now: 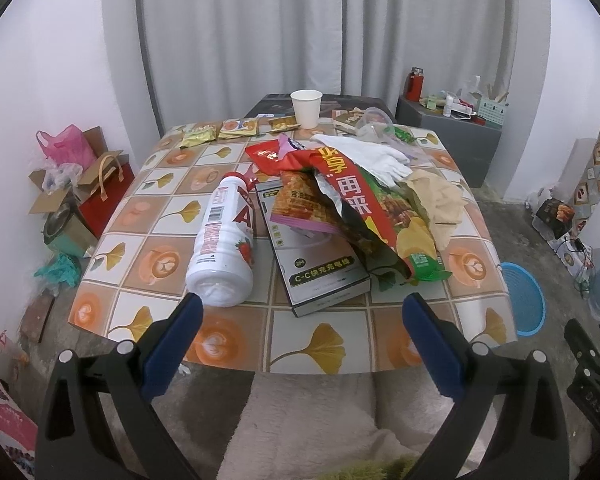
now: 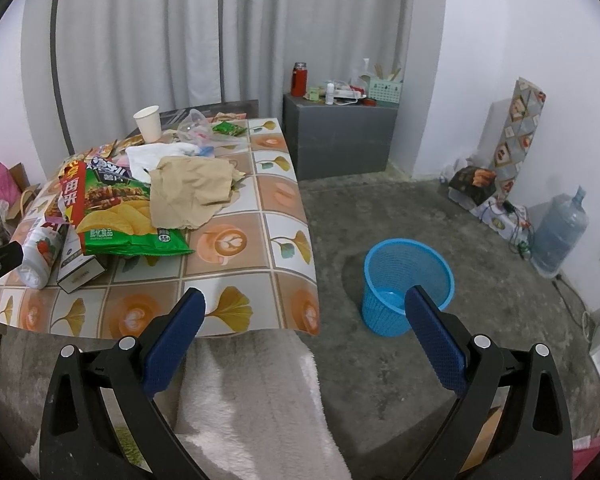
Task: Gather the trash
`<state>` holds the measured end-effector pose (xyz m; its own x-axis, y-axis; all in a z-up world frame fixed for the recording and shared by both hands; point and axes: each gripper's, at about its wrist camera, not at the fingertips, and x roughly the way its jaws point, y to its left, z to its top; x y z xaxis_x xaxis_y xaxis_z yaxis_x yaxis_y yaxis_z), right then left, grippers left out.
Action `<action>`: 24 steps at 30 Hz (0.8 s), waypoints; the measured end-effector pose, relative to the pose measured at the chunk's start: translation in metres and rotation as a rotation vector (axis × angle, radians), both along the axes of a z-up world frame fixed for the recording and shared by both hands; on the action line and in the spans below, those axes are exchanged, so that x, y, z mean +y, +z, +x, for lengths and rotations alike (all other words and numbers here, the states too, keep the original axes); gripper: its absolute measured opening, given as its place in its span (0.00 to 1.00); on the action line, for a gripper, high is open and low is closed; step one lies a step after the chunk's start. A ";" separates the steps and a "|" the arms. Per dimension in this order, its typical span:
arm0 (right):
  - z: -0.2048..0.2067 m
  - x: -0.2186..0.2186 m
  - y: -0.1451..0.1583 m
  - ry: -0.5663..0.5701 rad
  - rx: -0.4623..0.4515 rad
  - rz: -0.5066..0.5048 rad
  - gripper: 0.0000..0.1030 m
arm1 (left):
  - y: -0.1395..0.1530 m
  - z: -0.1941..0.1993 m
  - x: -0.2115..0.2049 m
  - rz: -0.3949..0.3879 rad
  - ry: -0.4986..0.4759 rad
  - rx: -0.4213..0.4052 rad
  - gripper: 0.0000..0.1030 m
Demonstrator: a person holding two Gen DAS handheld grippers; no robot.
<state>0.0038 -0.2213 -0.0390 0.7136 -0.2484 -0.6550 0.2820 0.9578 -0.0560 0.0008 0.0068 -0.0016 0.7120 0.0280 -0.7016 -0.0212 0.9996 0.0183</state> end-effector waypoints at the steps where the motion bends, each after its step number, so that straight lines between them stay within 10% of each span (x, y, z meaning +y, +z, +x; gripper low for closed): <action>1: 0.000 0.002 0.001 0.000 0.000 0.000 0.92 | 0.000 0.000 0.001 0.001 0.001 0.000 0.95; 24: 0.005 0.015 -0.006 0.001 0.003 0.002 0.92 | -0.004 0.003 0.001 0.015 0.018 0.007 0.95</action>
<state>0.0087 -0.2064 -0.0448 0.7123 -0.2459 -0.6574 0.2806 0.9583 -0.0544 0.0043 0.0077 -0.0055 0.7061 0.0511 -0.7062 -0.0392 0.9987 0.0331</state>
